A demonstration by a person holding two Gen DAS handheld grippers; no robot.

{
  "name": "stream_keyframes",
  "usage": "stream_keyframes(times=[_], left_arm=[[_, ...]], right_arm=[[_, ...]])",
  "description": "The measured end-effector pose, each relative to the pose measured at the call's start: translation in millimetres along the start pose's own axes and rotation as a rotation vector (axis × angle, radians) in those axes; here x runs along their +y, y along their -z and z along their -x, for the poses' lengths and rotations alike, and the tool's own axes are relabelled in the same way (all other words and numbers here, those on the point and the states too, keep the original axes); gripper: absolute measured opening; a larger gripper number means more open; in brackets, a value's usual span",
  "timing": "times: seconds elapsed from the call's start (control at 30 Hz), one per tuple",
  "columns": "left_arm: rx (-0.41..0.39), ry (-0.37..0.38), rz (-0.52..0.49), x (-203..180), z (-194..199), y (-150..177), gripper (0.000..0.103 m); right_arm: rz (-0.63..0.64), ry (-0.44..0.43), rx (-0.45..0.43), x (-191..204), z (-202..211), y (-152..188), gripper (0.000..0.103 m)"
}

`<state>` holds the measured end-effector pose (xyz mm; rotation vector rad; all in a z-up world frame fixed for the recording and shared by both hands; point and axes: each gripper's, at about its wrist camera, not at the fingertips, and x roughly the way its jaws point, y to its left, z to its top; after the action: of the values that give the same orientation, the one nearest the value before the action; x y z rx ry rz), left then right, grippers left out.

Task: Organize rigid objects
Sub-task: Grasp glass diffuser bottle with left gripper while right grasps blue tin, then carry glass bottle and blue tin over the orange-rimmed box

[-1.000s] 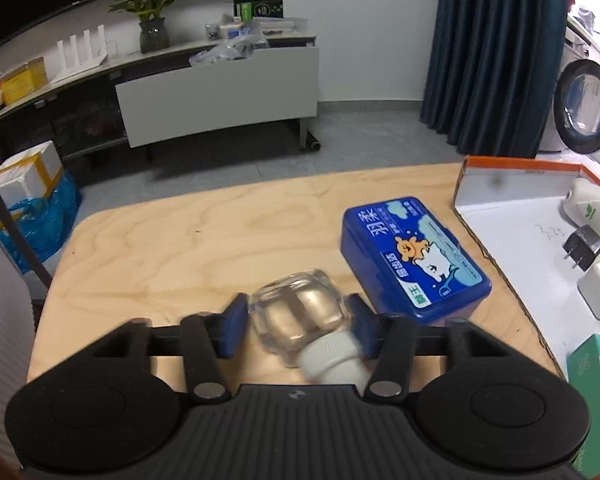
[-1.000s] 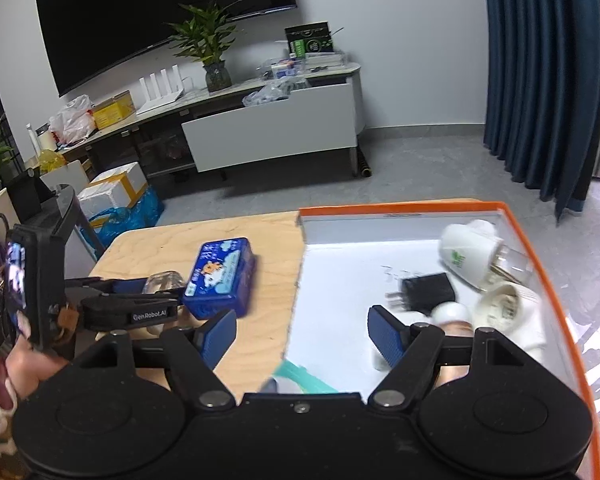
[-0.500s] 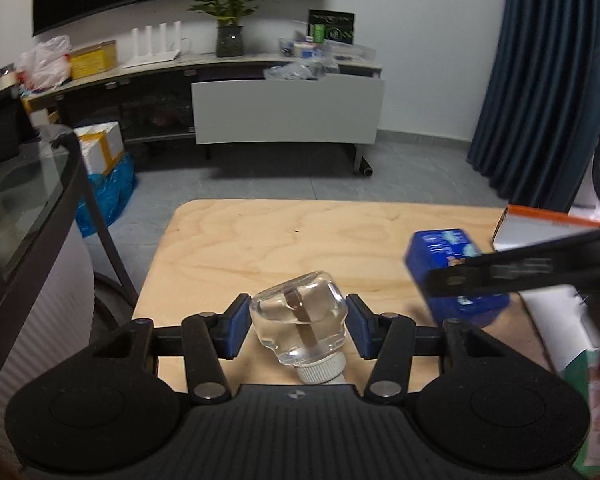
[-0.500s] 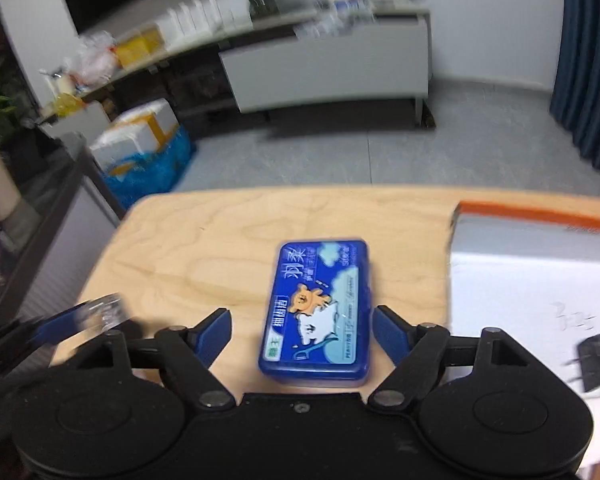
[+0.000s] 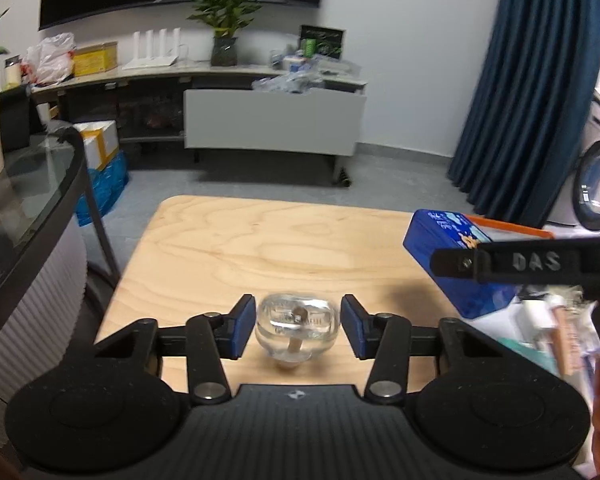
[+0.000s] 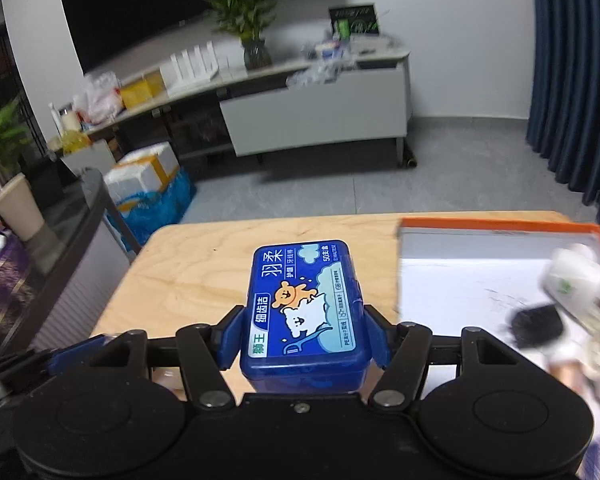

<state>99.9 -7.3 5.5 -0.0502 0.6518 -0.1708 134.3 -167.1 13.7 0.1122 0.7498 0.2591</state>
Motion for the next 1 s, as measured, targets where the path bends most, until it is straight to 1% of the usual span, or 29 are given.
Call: stream_keyframes(times=[0.03,0.1,0.13,0.2,0.23,0.27,0.3,0.37,0.43,0.47,0.5,0.53,0.57,0.6,0.67,0.73,0.83,0.87,0.9,0.93,1.0], left_arm=[[-0.001,0.001,-0.020,-6.8,2.7,1.6,0.029],[0.004,0.008,-0.038,-15.5,7.3,4.6,0.029],[0.012,0.002,-0.036,-16.7,8.8,6.5,0.030],[0.023,-0.025,-0.017,-12.5,11.6,13.6,0.034],[0.033,-0.034,-0.004,-8.0,13.0,17.9,0.039],[0.042,-0.030,0.011,-2.9,13.8,22.6,0.051],[0.048,-0.028,0.022,1.7,14.8,27.3,0.058],[0.084,-0.047,0.046,5.9,13.0,33.7,0.059],[0.084,0.001,0.048,0.8,12.9,36.0,0.067],[0.090,0.006,0.036,-5.0,10.1,36.1,0.075],[0.092,0.010,0.026,-12.0,6.9,35.0,0.080],[0.091,0.021,0.013,-19.1,2.8,34.6,0.082],[0.090,0.030,-0.001,-26.1,-2.2,35.3,0.087],[0.091,0.031,-0.015,-33.2,-5.4,37.5,0.094],[0.086,0.032,-0.041,-44.6,-14.4,39.7,0.098],[0.075,0.050,-0.079,-52.6,-24.8,42.1,0.102],[0.083,0.024,-0.116,-56.3,-46.0,47.7,0.103],[0.101,0.029,-0.106,-54.6,-51.6,50.2,0.091],[0.117,0.049,-0.089,-50.7,-57.5,51.7,0.082],[0.091,0.038,-0.097,-49.7,-57.6,52.4,0.082],[0.090,0.052,-0.076,-44.9,-59.4,51.1,0.082]], right_arm=[[-0.006,0.000,-0.009,-3.8,11.5,4.3,0.073],[-0.012,0.015,-0.026,-10.7,32.1,12.3,0.073],[-0.016,0.024,-0.029,-14.7,41.1,17.0,0.073],[-0.047,0.012,-0.035,-24.7,60.1,26.9,0.073],[-0.059,0.010,-0.047,-29.6,70.6,32.2,0.073],[-0.062,0.014,-0.058,-33.6,80.5,37.8,0.073],[-0.061,0.022,-0.065,-36.5,88.9,42.6,0.073],[-0.074,0.028,-0.073,-43.7,100.4,52.5,0.073],[-0.098,0.027,-0.081,-51.3,109.3,60.1,0.073],[-0.109,0.026,-0.083,-53.9,112.8,62.9,0.073],[-0.115,0.026,-0.084,-55.7,115.6,64.8,0.073],[-0.118,0.028,-0.085,-57.6,118.0,66.6,0.073],[-0.117,0.031,-0.088,-59.3,119.7,67.2,0.073],[-0.115,0.034,-0.092,-59.8,121.1,67.5,0.073],[-0.122,0.034,-0.098,-64.0,124.7,68.0,0.073],[-0.133,0.031,-0.099,-69.2,126.6,68.1,0.073],[-0.150,0.031,-0.103,-75.0,127.3,68.7,0.073],[-0.158,0.030,-0.106,-76.6,127.5,68.3,0.073],[-0.161,0.030,-0.109,-77.2,127.6,67.9,0.073],[-0.160,0.033,-0.112,-78.0,127.9,67.3,0.073],[-0.164,0.039,-0.118,-80.8,128.3,66.6,0.073]])
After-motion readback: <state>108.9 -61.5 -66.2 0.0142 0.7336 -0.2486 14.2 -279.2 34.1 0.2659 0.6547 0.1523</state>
